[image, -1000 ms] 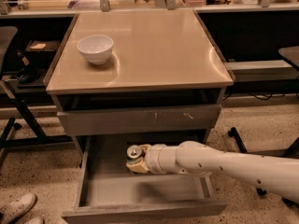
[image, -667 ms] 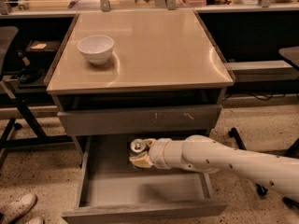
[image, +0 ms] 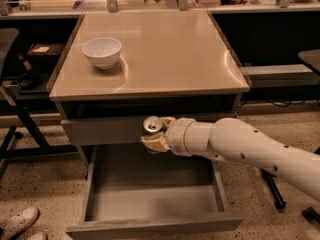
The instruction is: Pick green can from middle drawer and place on counter
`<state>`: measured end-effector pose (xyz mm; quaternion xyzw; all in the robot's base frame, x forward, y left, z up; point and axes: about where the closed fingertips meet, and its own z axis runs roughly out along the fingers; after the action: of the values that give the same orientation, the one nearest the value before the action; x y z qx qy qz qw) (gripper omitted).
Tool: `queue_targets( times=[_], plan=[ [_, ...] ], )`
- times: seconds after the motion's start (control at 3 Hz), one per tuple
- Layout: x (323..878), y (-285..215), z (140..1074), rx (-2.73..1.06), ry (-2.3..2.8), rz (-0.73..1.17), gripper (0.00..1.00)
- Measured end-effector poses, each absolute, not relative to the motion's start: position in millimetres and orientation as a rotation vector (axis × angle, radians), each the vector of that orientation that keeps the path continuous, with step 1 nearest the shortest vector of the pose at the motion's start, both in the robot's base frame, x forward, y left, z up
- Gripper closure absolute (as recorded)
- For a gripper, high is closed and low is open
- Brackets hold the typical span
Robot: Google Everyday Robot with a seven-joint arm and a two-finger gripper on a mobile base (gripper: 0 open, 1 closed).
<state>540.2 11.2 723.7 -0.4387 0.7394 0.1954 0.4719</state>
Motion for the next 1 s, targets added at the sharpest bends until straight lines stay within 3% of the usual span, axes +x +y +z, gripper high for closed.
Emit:
queue_targets(
  times=[0.33, 1.0],
  plan=[
    [539.8, 11.4, 725.5, -1.077, 1.810, 0.483, 1.00],
    [547.5, -1.4, 821.0, -1.094, 1.715, 0.436, 1.00]
  ],
)
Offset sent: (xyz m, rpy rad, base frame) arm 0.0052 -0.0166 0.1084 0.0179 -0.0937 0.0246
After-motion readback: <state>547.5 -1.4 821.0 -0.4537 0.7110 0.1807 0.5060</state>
